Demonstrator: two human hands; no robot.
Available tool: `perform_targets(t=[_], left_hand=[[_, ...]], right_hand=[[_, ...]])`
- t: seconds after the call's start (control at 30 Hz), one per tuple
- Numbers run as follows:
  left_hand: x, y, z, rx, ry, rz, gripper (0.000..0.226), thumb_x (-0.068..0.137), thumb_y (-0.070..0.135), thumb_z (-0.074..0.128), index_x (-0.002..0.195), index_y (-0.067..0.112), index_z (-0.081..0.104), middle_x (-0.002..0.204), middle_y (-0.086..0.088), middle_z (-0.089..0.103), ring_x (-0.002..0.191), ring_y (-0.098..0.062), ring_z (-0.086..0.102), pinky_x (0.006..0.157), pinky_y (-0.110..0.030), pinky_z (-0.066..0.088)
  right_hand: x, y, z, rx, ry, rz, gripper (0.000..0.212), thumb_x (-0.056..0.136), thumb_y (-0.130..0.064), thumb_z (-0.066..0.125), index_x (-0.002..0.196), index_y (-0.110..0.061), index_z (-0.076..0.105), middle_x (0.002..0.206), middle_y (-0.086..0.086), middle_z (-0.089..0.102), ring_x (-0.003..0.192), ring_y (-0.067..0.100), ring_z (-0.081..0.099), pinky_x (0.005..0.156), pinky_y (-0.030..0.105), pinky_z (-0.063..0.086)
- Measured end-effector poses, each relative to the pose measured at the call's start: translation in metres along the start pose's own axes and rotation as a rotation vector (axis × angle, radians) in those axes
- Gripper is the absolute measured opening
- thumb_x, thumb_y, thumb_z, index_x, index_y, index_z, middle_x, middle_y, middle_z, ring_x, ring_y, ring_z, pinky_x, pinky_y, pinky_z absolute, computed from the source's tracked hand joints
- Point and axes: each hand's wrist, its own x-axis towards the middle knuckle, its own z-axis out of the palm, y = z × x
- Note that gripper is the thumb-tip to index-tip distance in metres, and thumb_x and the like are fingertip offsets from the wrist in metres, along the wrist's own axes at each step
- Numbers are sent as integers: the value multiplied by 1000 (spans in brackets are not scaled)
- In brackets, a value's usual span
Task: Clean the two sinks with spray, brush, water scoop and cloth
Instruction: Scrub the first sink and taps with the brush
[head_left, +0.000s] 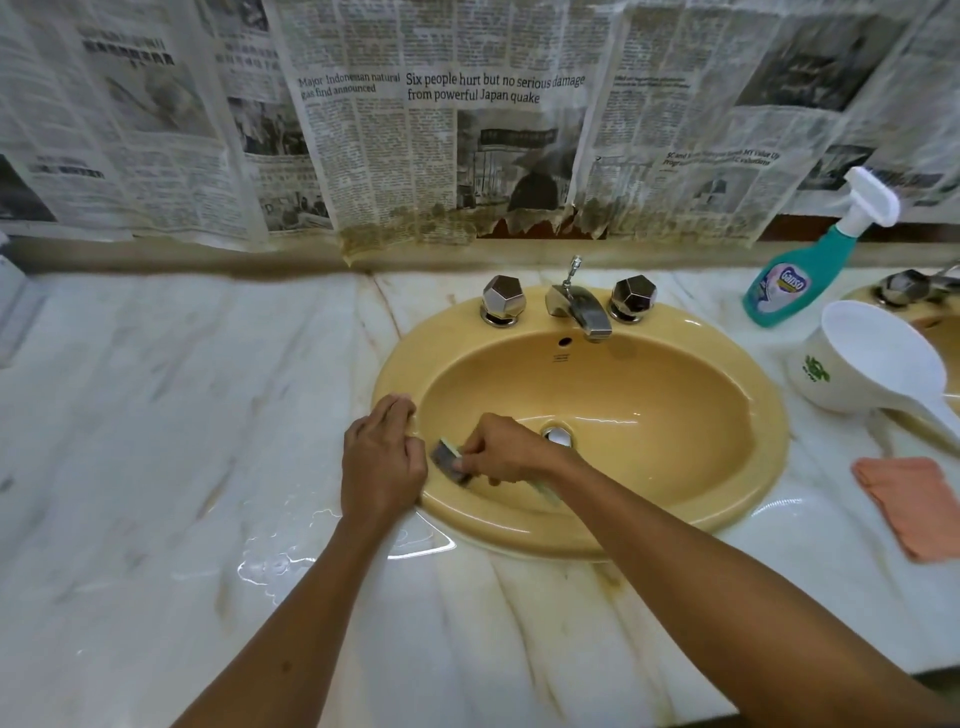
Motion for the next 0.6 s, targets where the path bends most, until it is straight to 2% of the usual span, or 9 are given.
perform_targets(t=[0.1, 0.17, 0.23, 0.3, 0.33, 0.4, 0.43, 0.53, 0.6], left_hand=[[0, 3, 0, -7, 0, -16, 44, 80, 20, 36, 115, 9, 61, 127, -5, 63, 110, -26, 60, 102, -40, 41], [-1, 3, 0, -3, -1, -18, 44, 81, 21, 34, 114, 9, 60, 127, -5, 63, 110, -27, 61, 102, -40, 41], [-1, 3, 0, 1, -6, -17, 45, 81, 22, 34, 115, 9, 60, 128, -6, 63, 111, -28, 61, 102, -41, 41], [-1, 2, 1, 4, 1, -14, 44, 81, 20, 35, 115, 8, 61, 128, -6, 63, 114, -27, 60, 102, -40, 40], [-2, 2, 2, 3, 12, -14, 44, 81, 19, 37, 116, 8, 61, 128, -7, 63, 115, -27, 60, 103, -40, 40], [-1, 3, 2, -11, 36, -18, 44, 81, 18, 37, 116, 8, 62, 129, -6, 63, 115, -25, 59, 103, -40, 40], [-1, 4, 3, -16, 46, -17, 43, 80, 16, 38, 115, 9, 62, 128, -5, 63, 114, -24, 59, 103, -39, 40], [-1, 3, 4, 0, 56, -11, 41, 78, 11, 42, 114, 9, 61, 128, -3, 63, 111, -24, 58, 100, -38, 40], [1, 2, 5, 21, 41, -17, 44, 77, 12, 42, 116, 9, 61, 129, -3, 63, 108, -27, 59, 99, -40, 43]], right_hand=[[4, 55, 1, -332, -141, 183, 35, 94, -30, 59, 101, 3, 69, 81, 8, 60, 76, 22, 56, 61, 28, 40], [6, 72, 2, -403, -146, 176, 33, 93, -28, 61, 110, -1, 68, 89, 5, 62, 86, 21, 58, 67, 28, 43], [8, 66, 7, -227, -66, 30, 31, 90, -27, 68, 113, -7, 71, 84, -1, 65, 83, 15, 59, 71, 26, 45], [6, 54, 12, 39, 6, -113, 28, 88, -27, 72, 114, -17, 74, 71, -8, 62, 70, 7, 53, 68, 23, 42], [5, 53, 14, 82, -8, -147, 24, 87, -27, 73, 110, -19, 76, 66, -8, 59, 65, 7, 50, 65, 24, 41], [12, 73, 12, -20, -60, -119, 7, 87, -25, 72, 88, -20, 78, 60, -5, 50, 61, 11, 45, 62, 28, 35], [15, 88, 8, -116, -50, -55, 9, 88, -25, 70, 84, -19, 75, 64, -3, 49, 64, 14, 46, 63, 28, 34], [25, 125, -12, -347, 97, 182, 25, 89, -30, 63, 108, -13, 64, 100, 7, 58, 92, 27, 58, 71, 28, 39], [33, 127, -12, -376, 112, 141, 32, 88, -28, 63, 116, -12, 62, 107, 8, 60, 100, 29, 59, 73, 28, 41]])
